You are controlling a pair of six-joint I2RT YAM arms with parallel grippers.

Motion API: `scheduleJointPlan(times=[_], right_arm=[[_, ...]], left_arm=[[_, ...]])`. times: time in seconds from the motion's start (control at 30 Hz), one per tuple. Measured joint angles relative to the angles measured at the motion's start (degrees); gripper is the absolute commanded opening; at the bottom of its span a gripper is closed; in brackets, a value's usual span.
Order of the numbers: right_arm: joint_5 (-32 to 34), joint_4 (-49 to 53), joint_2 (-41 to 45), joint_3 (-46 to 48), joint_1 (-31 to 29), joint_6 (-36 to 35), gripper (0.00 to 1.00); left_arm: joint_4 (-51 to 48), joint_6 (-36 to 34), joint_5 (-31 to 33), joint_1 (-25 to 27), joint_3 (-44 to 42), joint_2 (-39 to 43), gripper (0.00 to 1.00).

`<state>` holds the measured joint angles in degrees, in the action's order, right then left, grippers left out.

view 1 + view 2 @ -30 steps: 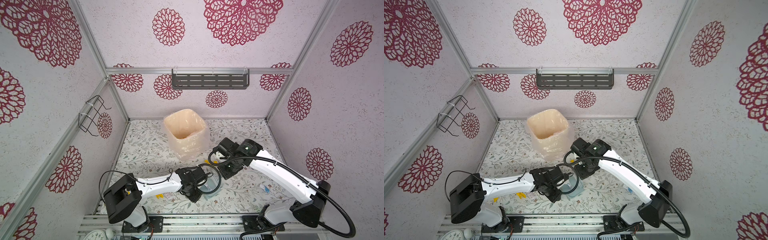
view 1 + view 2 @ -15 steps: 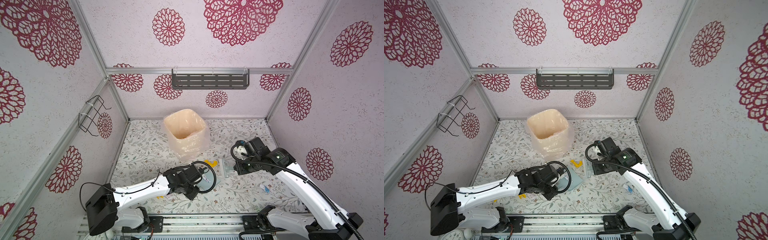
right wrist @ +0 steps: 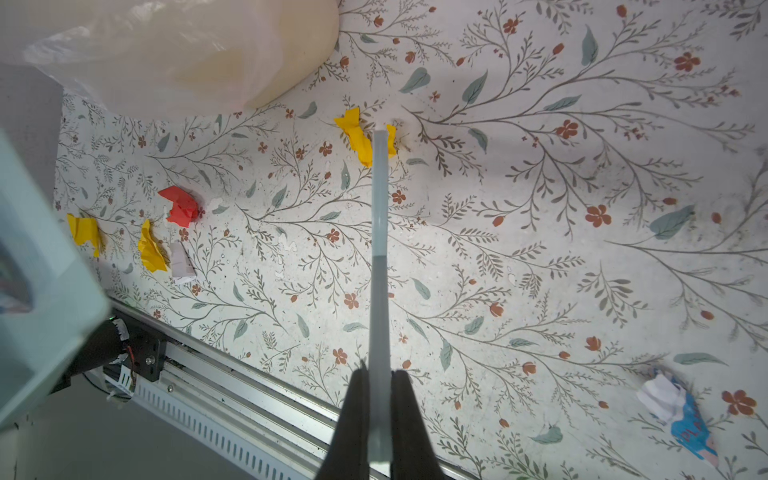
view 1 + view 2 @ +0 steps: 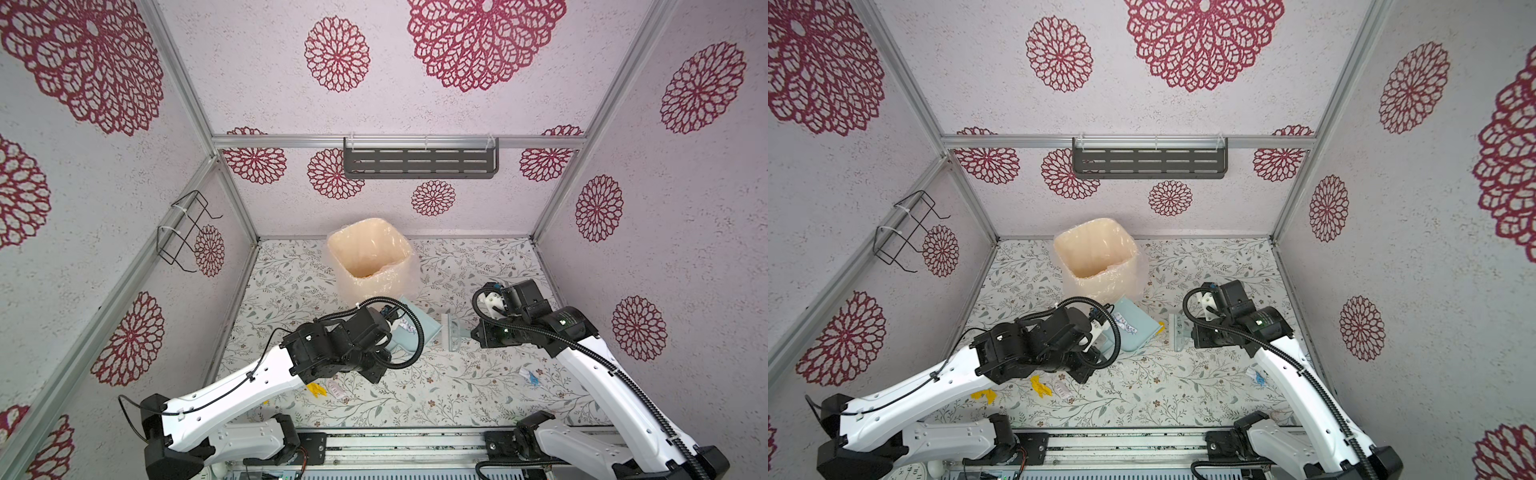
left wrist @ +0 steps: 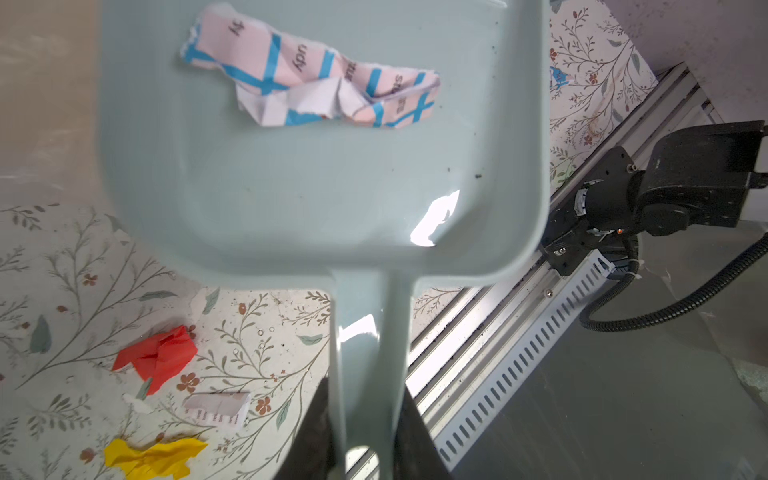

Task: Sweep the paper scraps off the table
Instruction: 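Lift the dustpan toward the bin with left gripper while right brush withdraws, then tip the dustpan over the cream bin with the left gripper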

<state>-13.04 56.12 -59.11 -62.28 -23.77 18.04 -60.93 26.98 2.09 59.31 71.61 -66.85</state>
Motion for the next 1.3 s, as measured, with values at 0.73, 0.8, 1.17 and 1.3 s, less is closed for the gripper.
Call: scheduleJointPlan(times=[0.73, 0.8, 1.17, 1.3], right_arm=[[-5.88, -2.27, 0.35, 0.94, 6.25, -1.6, 0.0], [-6.32, -2.27, 0.48, 0.92, 6.71, -1.92, 0.0], [-6.88, -1.4, 0.66, -0.48, 9.05, -3.67, 0.0], [-7.3, -0.79, 0.66, -0.83, 9.7, -4.22, 0.0]], left_arm=[[-28.37, -4.26, 5.77, -23.34, 28.55, -1.81, 0.0], [-29.38, -6.32, 5.62, -26.91, 30.18, -2.43, 0.0], [-30.16, -16.04, 6.45, -35.91, 36.63, -9.92, 0.0], [-29.73, -19.37, 8.61, -37.07, 40.15, -13.88, 0.0]])
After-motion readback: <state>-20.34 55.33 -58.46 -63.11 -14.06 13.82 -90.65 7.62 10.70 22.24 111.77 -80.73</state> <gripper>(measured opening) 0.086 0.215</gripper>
